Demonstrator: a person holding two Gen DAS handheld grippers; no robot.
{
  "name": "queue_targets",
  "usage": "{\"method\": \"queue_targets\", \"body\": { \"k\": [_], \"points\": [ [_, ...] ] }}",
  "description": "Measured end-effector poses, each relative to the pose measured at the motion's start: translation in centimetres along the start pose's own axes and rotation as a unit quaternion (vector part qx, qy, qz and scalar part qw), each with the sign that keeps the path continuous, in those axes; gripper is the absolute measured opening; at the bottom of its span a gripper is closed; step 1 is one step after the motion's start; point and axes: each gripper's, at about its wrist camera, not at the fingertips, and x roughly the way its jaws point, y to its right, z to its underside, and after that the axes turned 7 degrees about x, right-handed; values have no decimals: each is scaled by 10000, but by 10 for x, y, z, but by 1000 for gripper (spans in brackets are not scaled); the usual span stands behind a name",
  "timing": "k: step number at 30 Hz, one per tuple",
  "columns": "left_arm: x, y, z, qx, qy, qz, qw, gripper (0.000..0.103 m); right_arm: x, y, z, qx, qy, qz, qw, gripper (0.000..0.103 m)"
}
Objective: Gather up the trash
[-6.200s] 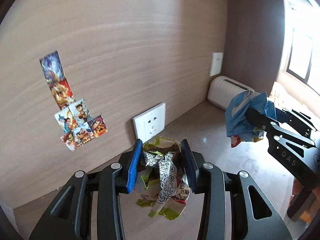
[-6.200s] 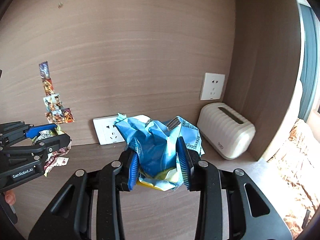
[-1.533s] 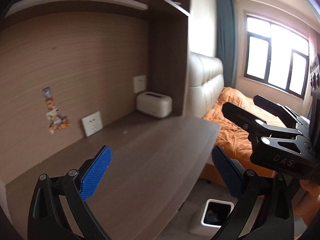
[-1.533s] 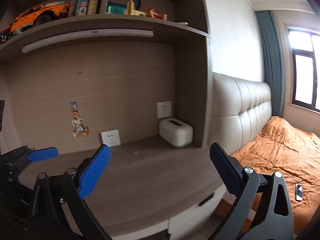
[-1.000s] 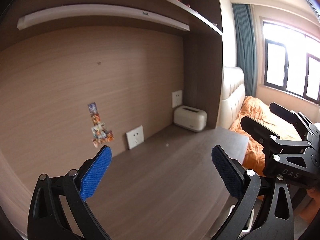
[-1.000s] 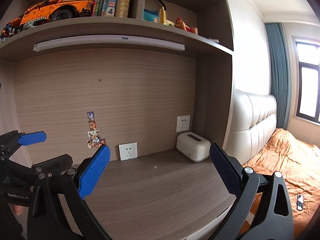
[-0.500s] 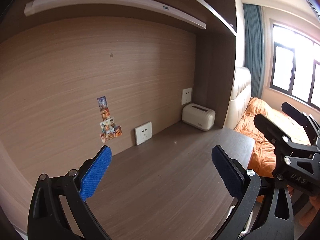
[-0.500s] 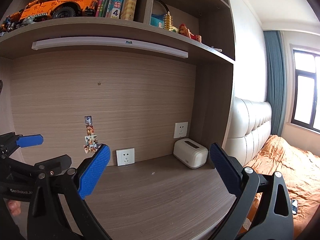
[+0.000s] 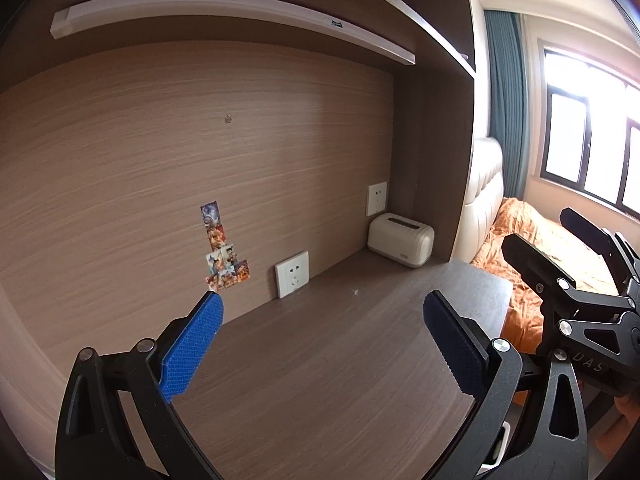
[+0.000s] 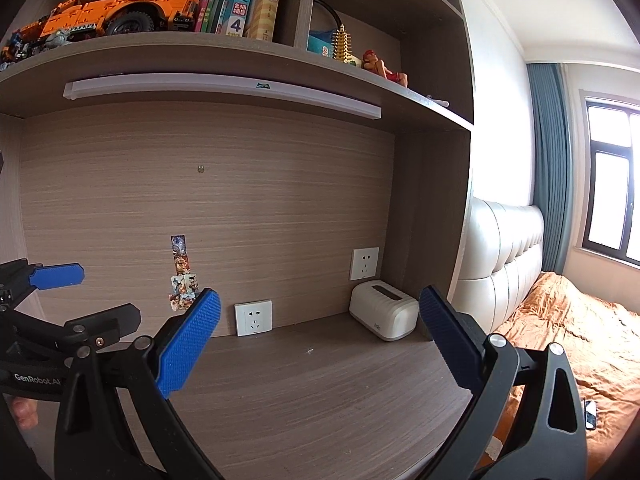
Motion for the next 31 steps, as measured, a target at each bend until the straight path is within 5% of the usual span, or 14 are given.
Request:
{"method": "queue_targets", "body": {
  "k": [31],
  "points": [
    [10,-5,-1,112,-24,160,9998,98,1,0,-3,101,77,183,9998,99]
  ]
}}
